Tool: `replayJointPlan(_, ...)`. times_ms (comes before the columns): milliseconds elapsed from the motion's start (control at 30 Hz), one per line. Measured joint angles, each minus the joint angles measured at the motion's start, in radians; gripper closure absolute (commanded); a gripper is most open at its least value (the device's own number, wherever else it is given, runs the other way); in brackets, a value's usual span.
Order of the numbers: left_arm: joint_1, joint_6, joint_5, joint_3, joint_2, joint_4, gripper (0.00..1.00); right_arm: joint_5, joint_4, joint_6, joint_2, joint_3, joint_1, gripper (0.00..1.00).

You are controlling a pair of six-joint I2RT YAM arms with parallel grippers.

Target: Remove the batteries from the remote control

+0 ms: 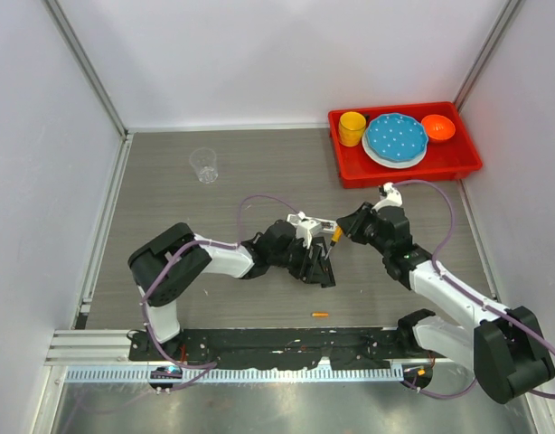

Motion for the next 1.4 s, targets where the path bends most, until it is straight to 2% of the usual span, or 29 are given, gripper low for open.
replayJointPlan(100,0.001,-0.001,-0.003,0.0,-0.003,-0.003,0.55,0.0,-0.009,-0.003,-0.012,-0.003,0.0,0.99)
replayJointPlan(167,0.001,-0.001,-0.01,-0.002,-0.01,-0.006,0.67,-0.001,-0.016,-0.003,-0.02,-0.008,0.0,0.99)
replayJointPlan(233,0.001,0.003,-0.021,-0.006,-0.023,-0.014,0.74,-0.001,-0.019,-0.003,-0.028,-0.019,0.0,0.99)
replayJointPlan(267,0.001,0.003,-0.025,-0.008,-0.027,-0.016,0.81,-0.001,-0.022,-0.003,-0.031,-0.024,0.0,0.99)
replayJointPlan(467,0.002,0.021,-0.053,-0.01,-0.032,-0.049,0.97,-0.009,-0.031,-0.002,-0.035,-0.048,0.0,0.99)
replayJointPlan(567,0.002,0.024,-0.064,-0.01,-0.031,-0.067,1.0,-0.013,-0.031,-0.001,-0.035,-0.059,0.0,0.99)
replayJointPlan(967,0.002,0.033,-0.068,-0.004,-0.004,-0.071,1.0,-0.032,0.003,0.021,-0.009,-0.111,0.0,0.99)
replayJointPlan(1400,0.004,0.024,-0.051,0.01,0.014,-0.062,1.0,-0.053,0.136,0.103,0.046,-0.164,-0.007,0.99)
